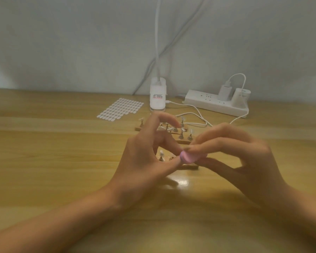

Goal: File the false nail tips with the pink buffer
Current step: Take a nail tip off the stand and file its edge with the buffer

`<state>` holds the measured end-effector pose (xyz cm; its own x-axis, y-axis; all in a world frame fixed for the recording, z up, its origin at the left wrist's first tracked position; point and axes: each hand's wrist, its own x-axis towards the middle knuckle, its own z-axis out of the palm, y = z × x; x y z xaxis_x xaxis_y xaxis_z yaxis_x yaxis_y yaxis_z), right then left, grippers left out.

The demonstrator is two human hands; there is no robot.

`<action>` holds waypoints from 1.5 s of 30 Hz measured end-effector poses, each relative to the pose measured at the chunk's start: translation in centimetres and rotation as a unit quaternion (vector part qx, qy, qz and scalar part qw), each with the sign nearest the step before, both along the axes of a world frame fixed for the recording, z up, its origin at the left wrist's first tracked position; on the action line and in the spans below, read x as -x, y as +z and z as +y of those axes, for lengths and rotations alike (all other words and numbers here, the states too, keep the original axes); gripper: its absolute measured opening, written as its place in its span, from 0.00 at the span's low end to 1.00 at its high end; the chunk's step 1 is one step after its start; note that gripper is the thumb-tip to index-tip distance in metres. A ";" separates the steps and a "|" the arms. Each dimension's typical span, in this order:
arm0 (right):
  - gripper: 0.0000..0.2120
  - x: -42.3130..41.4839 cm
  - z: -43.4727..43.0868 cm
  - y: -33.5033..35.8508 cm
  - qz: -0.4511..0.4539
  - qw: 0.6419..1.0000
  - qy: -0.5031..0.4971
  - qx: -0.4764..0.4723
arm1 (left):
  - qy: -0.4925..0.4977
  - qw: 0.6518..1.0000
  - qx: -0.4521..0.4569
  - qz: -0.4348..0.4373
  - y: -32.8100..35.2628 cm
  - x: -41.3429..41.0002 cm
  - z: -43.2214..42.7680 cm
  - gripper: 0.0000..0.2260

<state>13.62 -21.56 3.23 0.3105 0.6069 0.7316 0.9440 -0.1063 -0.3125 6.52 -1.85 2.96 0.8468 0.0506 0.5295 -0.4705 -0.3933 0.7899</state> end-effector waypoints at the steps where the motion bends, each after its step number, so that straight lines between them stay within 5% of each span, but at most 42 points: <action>1: 0.10 -0.1 -0.1 0.1 0.004 1.000 -0.010 -0.006 | -0.001 1.000 -0.001 0.001 -0.1 0.0 0.0 0.22; 45: 0.09 0.1 -0.4 -0.3 -0.019 1.000 -0.023 0.006 | -0.006 1.000 -0.028 -0.005 -0.2 0.2 -0.1 0.22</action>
<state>13.56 -21.93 2.88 0.3101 0.6020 0.7358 0.9493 -0.1535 -0.2744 6.34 -1.96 2.75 0.8419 0.0108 0.5395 -0.4826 -0.4320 0.7619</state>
